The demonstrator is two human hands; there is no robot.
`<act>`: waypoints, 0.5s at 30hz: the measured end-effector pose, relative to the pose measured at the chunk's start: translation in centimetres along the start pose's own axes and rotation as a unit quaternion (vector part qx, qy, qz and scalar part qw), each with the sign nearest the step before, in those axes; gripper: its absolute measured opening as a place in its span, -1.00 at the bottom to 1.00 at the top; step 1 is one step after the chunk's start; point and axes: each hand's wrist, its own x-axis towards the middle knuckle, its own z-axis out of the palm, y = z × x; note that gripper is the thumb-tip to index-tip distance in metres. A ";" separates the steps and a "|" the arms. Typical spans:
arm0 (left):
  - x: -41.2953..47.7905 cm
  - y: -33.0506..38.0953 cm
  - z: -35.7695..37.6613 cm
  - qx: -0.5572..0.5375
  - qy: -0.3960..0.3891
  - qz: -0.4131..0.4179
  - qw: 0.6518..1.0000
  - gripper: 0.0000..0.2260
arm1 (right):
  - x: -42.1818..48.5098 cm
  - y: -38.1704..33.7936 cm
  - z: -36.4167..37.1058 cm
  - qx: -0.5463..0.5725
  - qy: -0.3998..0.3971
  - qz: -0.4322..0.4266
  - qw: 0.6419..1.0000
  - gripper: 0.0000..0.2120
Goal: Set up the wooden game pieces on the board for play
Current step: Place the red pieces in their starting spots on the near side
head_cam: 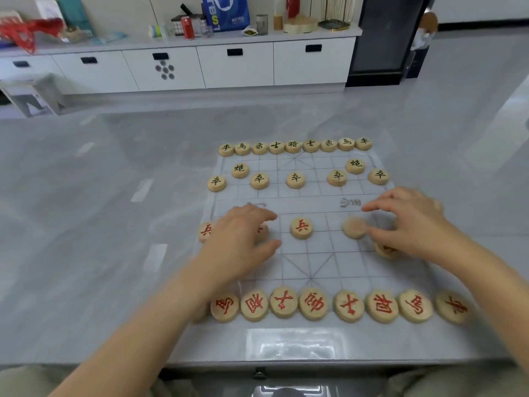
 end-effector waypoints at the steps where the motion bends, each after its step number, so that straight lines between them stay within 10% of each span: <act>1: 0.8 0.6 0.4 0.011 -0.009 -0.003 1.000 -0.57 | 0.0 0.3 0.1 0.024 0.002 0.001 1.000 -0.60; 8: 4.7 2.8 3.6 0.106 -0.055 -0.016 0.993 -0.37 | 0.0 1.6 0.4 0.050 0.007 -0.035 0.998 -0.46; 15: 6.8 6.9 6.0 0.063 -0.087 0.050 0.993 -0.44 | -0.1 5.5 -3.3 0.118 0.030 0.048 0.991 -0.83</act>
